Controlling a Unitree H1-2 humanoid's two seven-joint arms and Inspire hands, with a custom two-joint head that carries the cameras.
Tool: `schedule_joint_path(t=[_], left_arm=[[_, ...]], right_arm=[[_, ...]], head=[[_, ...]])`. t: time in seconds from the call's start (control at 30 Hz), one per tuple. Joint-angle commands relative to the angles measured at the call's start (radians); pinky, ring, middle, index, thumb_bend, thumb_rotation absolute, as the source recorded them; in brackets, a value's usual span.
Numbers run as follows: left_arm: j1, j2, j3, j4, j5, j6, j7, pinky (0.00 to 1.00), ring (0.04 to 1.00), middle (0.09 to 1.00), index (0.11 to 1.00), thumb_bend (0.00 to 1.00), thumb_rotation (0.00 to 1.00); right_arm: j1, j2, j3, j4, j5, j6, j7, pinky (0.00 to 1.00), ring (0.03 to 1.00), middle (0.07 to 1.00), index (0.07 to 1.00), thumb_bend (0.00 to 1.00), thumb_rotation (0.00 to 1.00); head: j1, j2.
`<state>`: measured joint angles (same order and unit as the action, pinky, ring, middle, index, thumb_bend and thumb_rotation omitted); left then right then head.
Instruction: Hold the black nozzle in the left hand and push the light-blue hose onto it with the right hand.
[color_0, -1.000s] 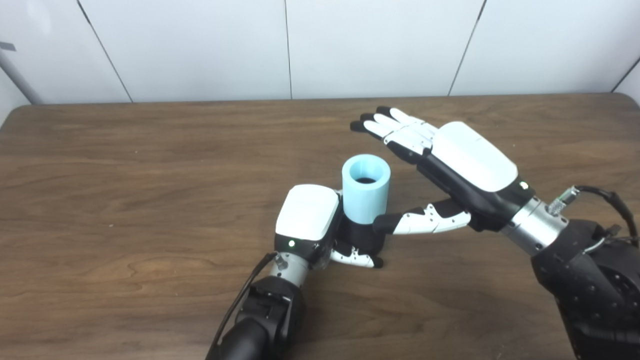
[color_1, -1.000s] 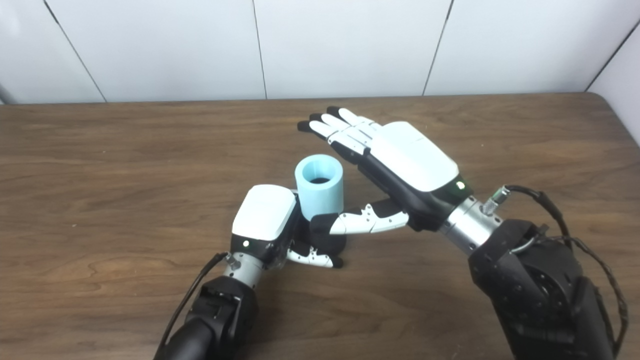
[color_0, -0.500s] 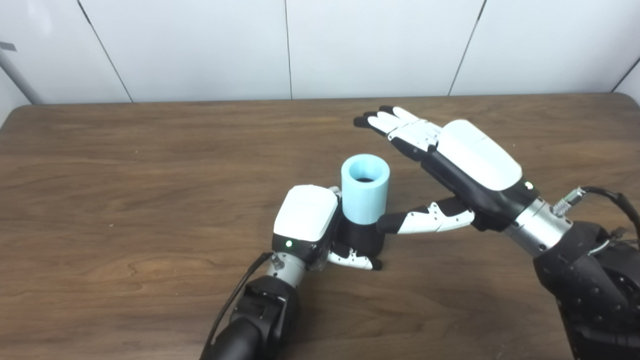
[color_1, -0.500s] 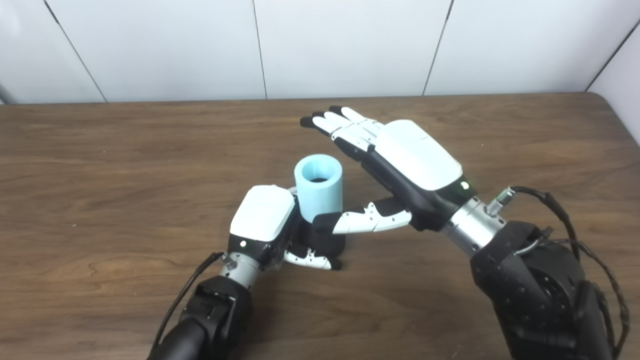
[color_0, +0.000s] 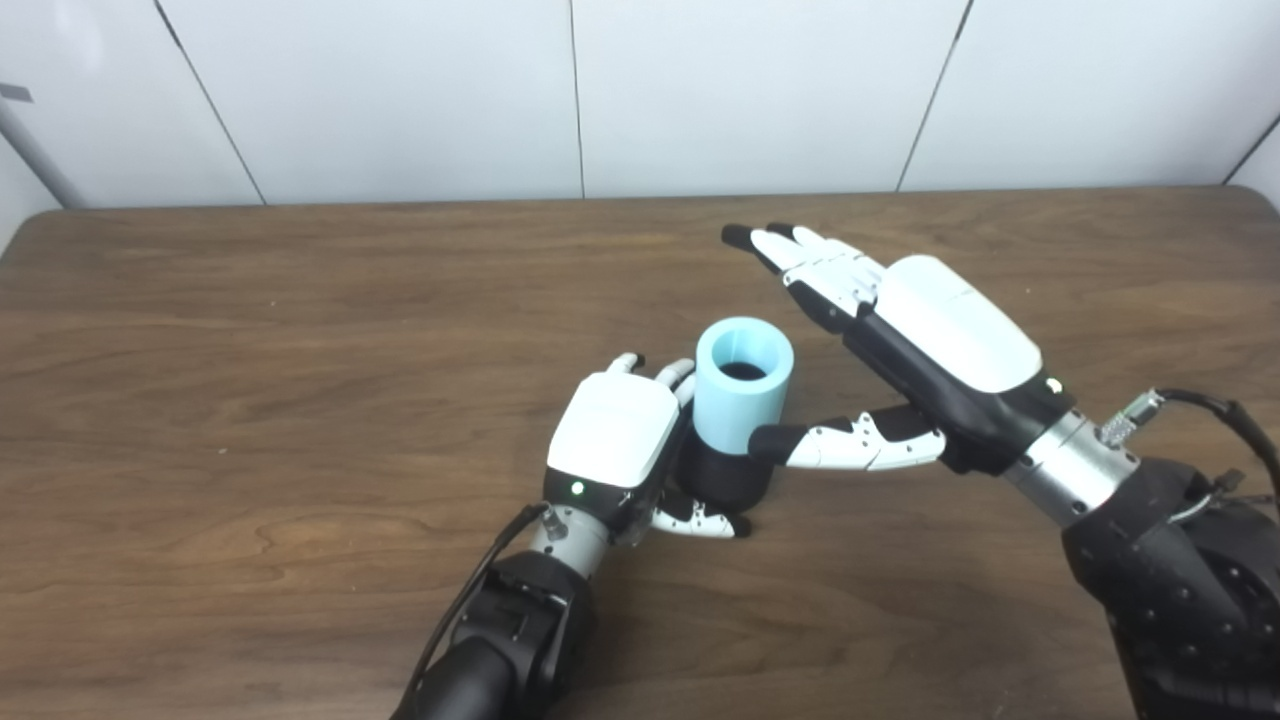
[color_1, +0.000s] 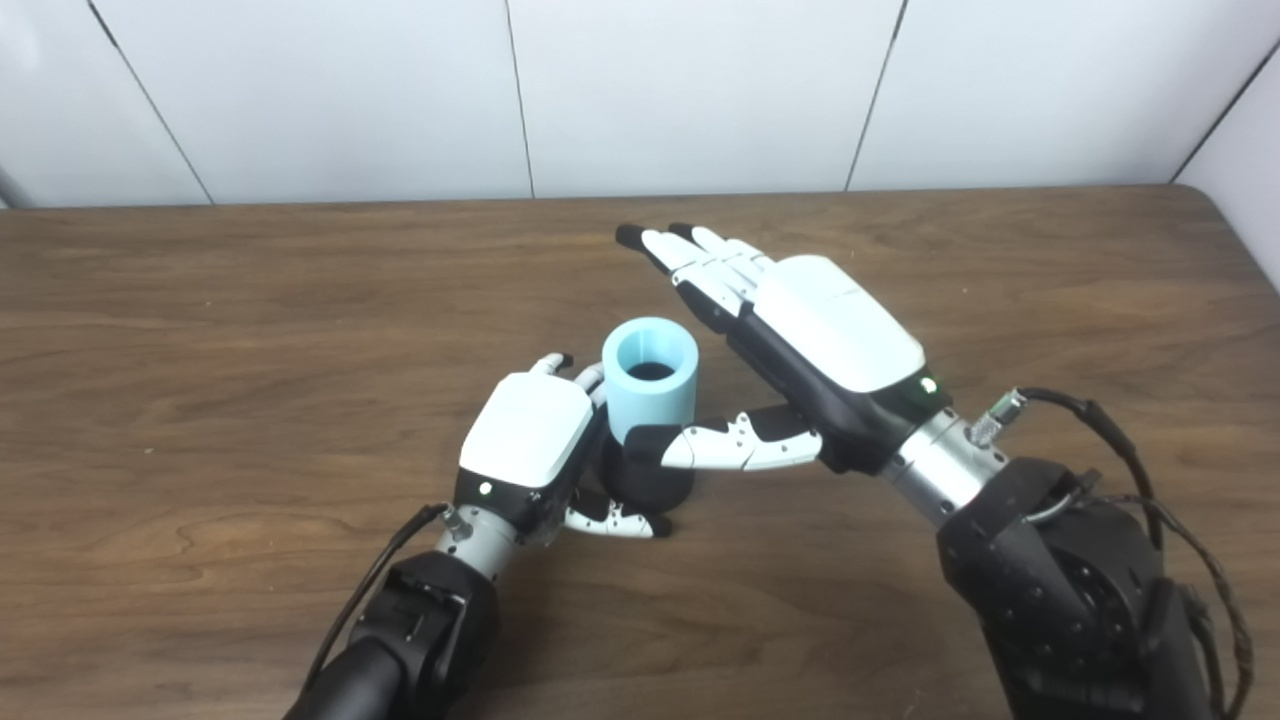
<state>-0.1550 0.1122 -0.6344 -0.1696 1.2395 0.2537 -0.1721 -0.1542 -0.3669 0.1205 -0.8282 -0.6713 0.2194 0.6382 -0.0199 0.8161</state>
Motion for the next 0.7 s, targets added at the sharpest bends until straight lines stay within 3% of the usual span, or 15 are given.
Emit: schedule_joint_path(t=[0.0, 0.17, 0.33, 0.67], left_arm=[[0.03, 0.013, -0.007, 0.033, -0.006, -0.003, -0.076, 0.77, 0.751, 0.747, 0.779, 1.0, 0.31], [0.02, 0.016, 0.003, 0.033, 0.012, 0.0, -0.077, 0.71, 0.705, 0.702, 0.771, 1.0, 0.33], [-0.01, 0.038, 0.036, 0.018, 0.014, -0.009, -0.113, 0.7, 0.71, 0.715, 0.784, 1.0, 0.35], [-0.085, 0.12, 0.126, -0.153, -0.015, -0.04, -0.4, 0.98, 0.911, 0.887, 0.893, 1.0, 0.46]], right_arm=[[-0.014, -0.002, -0.015, -0.005, -0.001, -0.02, -0.029, 0.95, 0.982, 0.974, 1.0, 0.55, 0.97], [-0.007, 0.0, -0.017, 0.004, 0.002, -0.025, -0.042, 0.95, 0.977, 0.973, 1.0, 0.56, 0.97], [-0.003, 0.003, -0.021, 0.012, 0.009, -0.028, -0.055, 0.94, 0.974, 0.959, 1.0, 0.56, 0.96], [0.002, 0.001, -0.038, 0.02, 0.015, -0.019, -0.073, 0.95, 0.982, 0.969, 1.0, 0.56, 0.95]], head=[[-0.002, 0.001], [-0.002, 0.0], [-0.001, 0.0], [0.0, -0.001]])
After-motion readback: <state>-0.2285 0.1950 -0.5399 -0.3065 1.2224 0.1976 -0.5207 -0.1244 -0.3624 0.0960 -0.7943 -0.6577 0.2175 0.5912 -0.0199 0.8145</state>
